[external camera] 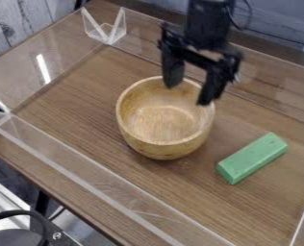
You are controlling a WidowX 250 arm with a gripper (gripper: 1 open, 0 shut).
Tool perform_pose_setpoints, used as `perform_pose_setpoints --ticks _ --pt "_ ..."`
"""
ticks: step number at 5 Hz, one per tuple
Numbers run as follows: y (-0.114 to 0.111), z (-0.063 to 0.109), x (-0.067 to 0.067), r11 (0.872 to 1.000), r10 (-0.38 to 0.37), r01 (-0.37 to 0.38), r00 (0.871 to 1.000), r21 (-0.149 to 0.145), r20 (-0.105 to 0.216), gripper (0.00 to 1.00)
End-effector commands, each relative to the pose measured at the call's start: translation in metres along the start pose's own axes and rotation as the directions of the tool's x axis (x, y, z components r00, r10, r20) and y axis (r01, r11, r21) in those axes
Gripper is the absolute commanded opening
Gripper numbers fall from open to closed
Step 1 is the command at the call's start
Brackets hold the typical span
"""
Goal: Put the green block in the brown bowl
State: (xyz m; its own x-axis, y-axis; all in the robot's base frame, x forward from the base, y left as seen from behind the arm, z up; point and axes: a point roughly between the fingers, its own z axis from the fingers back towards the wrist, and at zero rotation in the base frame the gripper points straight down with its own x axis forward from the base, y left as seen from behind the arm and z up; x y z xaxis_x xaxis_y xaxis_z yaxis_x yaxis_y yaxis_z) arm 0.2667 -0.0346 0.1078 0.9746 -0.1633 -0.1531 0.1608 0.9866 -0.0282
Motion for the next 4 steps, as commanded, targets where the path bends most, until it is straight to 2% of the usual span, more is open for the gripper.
perform_pose_setpoints --ticks 1,2,4 --pt "-0.024 0.007 0.001 0.993 -0.121 0.121 0.990 0.014 0.070 1.00" --pt "-0.044 -0.005 0.001 0.981 -0.192 0.192 0.979 0.018 0.062 1.00" --pt "-0.057 -0.022 0.009 0.968 -0.250 0.249 0.967 0.016 0.052 1.00"
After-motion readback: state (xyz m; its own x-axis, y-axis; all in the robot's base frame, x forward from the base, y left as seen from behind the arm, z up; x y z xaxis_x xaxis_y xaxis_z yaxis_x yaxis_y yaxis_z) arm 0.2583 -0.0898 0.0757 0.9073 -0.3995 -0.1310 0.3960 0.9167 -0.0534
